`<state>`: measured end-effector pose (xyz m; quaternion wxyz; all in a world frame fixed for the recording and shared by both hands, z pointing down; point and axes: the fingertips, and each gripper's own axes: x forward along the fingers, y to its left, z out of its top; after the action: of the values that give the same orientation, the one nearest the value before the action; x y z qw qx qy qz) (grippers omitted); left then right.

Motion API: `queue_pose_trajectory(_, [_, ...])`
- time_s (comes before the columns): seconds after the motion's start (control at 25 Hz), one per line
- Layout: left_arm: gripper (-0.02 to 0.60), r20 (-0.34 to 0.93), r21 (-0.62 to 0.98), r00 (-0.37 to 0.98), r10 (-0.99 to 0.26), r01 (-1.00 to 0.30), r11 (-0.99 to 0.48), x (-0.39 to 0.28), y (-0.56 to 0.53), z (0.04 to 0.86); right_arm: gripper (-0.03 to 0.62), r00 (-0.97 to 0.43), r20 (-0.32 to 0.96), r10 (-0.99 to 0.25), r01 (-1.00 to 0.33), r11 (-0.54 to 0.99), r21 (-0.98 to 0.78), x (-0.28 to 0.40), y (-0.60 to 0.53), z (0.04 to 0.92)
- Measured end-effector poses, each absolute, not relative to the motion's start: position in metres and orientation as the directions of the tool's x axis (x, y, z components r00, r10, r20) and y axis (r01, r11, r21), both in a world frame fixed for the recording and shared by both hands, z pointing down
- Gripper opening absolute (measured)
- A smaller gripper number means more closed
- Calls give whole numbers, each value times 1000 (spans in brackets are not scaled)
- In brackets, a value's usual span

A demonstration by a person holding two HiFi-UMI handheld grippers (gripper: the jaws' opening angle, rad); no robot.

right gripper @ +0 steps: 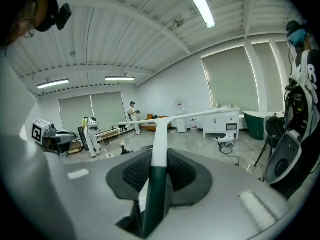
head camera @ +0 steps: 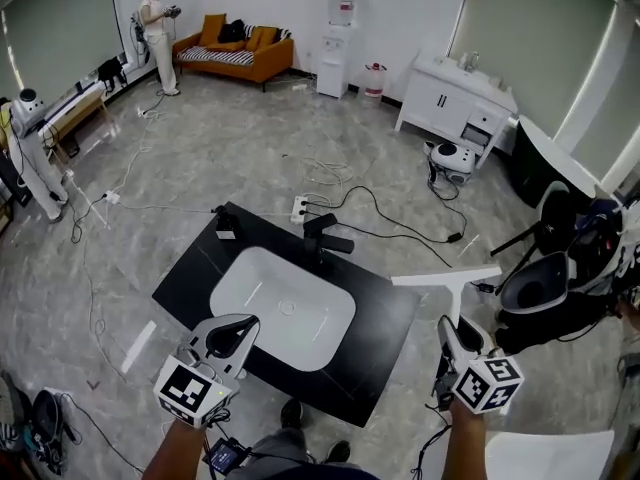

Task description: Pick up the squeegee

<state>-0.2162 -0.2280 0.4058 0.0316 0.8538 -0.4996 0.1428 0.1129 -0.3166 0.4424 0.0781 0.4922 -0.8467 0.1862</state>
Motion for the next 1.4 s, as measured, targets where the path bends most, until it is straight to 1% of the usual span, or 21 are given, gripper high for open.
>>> queue_pose_trajectory(0.32, [6, 248, -112, 464, -850, -858, -501, -201, -200, 384, 101, -546, 195, -815, -835, 509, -211, 126, -271, 369])
queue_pose_trajectory(0.72, [6, 218, -119, 462, -860, -862, -493, -184, -181, 367, 101, -563, 50, -825, -821, 552, -147, 146, -219, 295])
queue_pose_trajectory(1.0, [6, 211, -125, 453, -866, -866, -484, -174, -170, 359, 101, -568, 11, -823, -817, 563, -122, 158, -198, 273])
queue_pose_trajectory(1.4, [6, 216, -134, 449, -867, -866, -482, -161, -161, 357, 101, -569, -7, -822, -817, 566, -110, 173, -187, 268])
